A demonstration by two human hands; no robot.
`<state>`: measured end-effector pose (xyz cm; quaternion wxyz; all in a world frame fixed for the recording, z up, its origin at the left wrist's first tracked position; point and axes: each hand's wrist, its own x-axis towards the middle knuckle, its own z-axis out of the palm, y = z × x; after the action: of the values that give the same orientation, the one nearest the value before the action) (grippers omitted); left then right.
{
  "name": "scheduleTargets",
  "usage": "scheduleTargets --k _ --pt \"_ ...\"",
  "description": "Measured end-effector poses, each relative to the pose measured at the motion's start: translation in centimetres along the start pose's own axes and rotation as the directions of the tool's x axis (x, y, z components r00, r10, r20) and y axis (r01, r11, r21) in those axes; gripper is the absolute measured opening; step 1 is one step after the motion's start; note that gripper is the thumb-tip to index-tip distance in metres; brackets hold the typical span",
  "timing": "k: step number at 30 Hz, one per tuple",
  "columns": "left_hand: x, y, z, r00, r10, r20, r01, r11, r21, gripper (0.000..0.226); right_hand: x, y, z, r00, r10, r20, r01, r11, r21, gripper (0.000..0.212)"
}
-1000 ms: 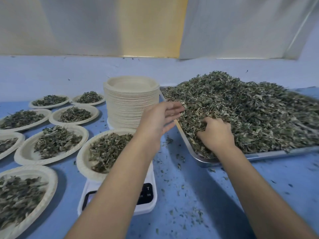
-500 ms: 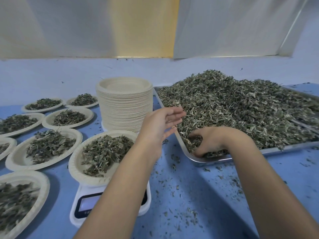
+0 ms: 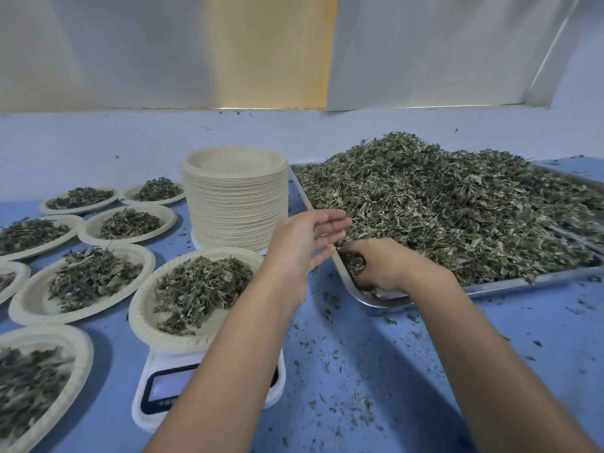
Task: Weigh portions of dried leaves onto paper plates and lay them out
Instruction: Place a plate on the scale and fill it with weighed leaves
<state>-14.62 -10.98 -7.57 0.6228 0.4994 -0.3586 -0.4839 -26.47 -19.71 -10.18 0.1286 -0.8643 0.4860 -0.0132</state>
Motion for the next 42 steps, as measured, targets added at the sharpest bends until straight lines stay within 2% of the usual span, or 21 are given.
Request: scheduleTargets --k 3,5,8,9,11,12,14,17,19,23,26,28,31,34,37,39,42 --pt "0.1 -0.2 -0.1 0.999 -0.031 -0.016 0.03 0.999 -0.035 0.029 0.3 0.2 0.9 0.989 -0.034 -0.145 0.039 0.999 0.033 0.048" --pt "0.1 -0.4 -0.1 0.998 -0.054 -0.037 0.052 0.997 -0.054 0.028 0.4 0.3 1.3 0.982 -0.009 -0.187 0.029 0.994 0.108 0.041" --pt "0.4 -0.8 0.0 0.992 -0.085 -0.091 0.078 0.994 -0.079 0.025 0.5 0.6 1.5 0.981 0.099 -0.166 -0.028 0.923 0.383 0.029" --pt "0.5 -0.9 0.0 0.989 -0.096 -0.108 0.087 0.992 -0.088 0.024 0.5 0.8 1.4 0.983 0.141 -0.12 -0.055 0.84 0.54 0.026" --pt "0.7 -1.1 0.0 0.983 -0.12 -0.137 0.106 0.989 -0.106 0.022 0.2 0.8 1.1 0.983 0.185 0.015 -0.116 0.551 0.826 0.025" --pt "0.8 -1.2 0.0 0.98 -0.132 -0.149 0.114 0.986 -0.122 0.022 0.0 0.8 0.9 0.98 0.19 0.059 -0.135 0.416 0.899 0.027" --pt "1.0 -1.4 0.0 0.972 -0.156 -0.173 0.127 0.977 -0.169 0.022 0.0 1.1 0.7 0.973 0.22 0.074 -0.131 0.261 0.957 0.03" --pt "1.0 -1.4 0.1 0.963 -0.174 -0.207 0.124 0.964 -0.233 0.021 0.1 1.1 0.4 0.95 0.312 0.031 -0.095 0.195 0.976 0.031" --pt "1.2 -1.3 0.1 0.956 -0.166 -0.241 0.093 0.953 -0.287 0.019 -0.2 0.8 -0.2 0.946 0.323 -0.011 -0.037 0.142 0.989 0.03" --pt "1.3 -1.0 0.0 0.956 -0.145 -0.253 0.053 0.939 -0.339 0.032 -1.3 -0.7 -1.6 0.963 0.256 -0.088 0.078 0.052 0.996 0.027" --pt "1.1 -0.5 -0.5 0.961 -0.166 -0.221 0.072 0.922 -0.381 0.033 -2.0 -2.5 -2.7 0.982 0.143 -0.126 0.131 -0.021 0.991 0.025" --pt "1.0 0.2 -1.2 0.962 -0.188 -0.198 0.086 0.897 -0.433 0.032 -2.5 -4.0 -3.2 0.991 0.024 -0.135 0.135 -0.027 0.99 0.023" --pt "0.6 1.5 -2.5 0.974 -0.183 -0.137 0.086 0.846 -0.526 0.046 -2.7 -6.4 -3.7 0.985 -0.121 -0.12 0.12 -0.006 0.993 0.025" --pt "-0.4 2.7 -4.1 0.985 -0.151 -0.079 0.071 0.785 -0.615 0.055 -2.4 -8.8 -3.6 0.979 -0.187 -0.085 0.096 0.046 0.994 0.029" --pt "-1.1 3.7 -6.1 0.987 -0.131 -0.088 0.041 0.753 -0.657 0.054 -2.0 -11.0 -3.0 0.971 -0.234 -0.043 0.069 0.102 0.992 0.036" --pt "-1.2 3.9 -7.5 0.985 -0.123 -0.119 0.022 0.78 -0.626 0.049 -1.9 -12.4 -2.7 0.965 -0.259 -0.033 0.078 0.167 0.983 0.034" --pt "-1.4 4.1 -9.1 0.984 -0.1 -0.149 -0.002 0.821 -0.57 0.041 -2.0 -14.5 -2.2 0.964 -0.26 -0.057 0.149 0.349 0.925 0.026"
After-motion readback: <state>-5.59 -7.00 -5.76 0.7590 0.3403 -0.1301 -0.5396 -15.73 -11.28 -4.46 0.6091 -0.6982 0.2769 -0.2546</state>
